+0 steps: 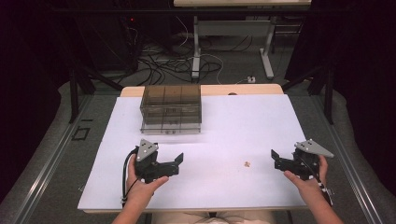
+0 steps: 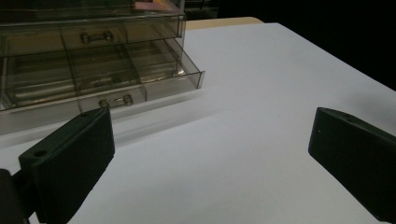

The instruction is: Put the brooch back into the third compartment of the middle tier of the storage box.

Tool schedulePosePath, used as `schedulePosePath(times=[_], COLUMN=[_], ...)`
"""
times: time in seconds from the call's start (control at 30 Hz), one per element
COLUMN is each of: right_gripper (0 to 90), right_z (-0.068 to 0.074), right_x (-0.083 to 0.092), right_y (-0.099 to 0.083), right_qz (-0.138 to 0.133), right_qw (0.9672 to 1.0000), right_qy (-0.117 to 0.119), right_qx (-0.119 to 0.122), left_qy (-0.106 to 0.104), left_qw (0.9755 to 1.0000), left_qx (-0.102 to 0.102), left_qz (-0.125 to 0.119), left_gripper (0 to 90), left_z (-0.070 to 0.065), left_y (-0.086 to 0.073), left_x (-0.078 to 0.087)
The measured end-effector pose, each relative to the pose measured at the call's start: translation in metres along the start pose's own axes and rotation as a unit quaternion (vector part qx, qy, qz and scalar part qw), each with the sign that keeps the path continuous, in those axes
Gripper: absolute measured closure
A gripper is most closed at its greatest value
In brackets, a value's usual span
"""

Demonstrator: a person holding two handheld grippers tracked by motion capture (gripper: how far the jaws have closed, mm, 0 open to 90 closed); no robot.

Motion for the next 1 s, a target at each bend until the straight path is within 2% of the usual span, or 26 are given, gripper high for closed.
schedulePosePath(times=[0.17,0.5,1.0], right_gripper=[5.6,6.4,7.5], right_z=[0.001,-0.001,-0.001], right_x=[0.001,0.002,0.001], right_y=[-0.001,-0.003,-0.004], right_qz=[0.000,0.006,0.008], right_qw=[1.0000,0.9999,0.9999], right_qy=[0.005,0.007,0.012], right_qx=[0.002,-0.008,-0.005], left_qy=[-0.015,-0.026,-0.049], left_qw=[0.9999,0.9996,0.9985], left_qx=[0.000,-0.011,-0.025], left_qz=[-0.003,0.000,0.006], left_gripper=[0.4,0.4,0.4], left_z=[-0.015,-0.040,-0.077], left_y=[0.007,0.016,0.023], left_x=[-0.009,-0.029,-0.057])
Point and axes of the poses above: each handheld gripper's, and its own axes: x roughly backward along the jaws, y roughly out of its top, z roughly to its left, the point moved 8 cm from there along -x, roughly forward along the jaws, and after that the axes turned 5 degrees about x, right-handed, at the moved point
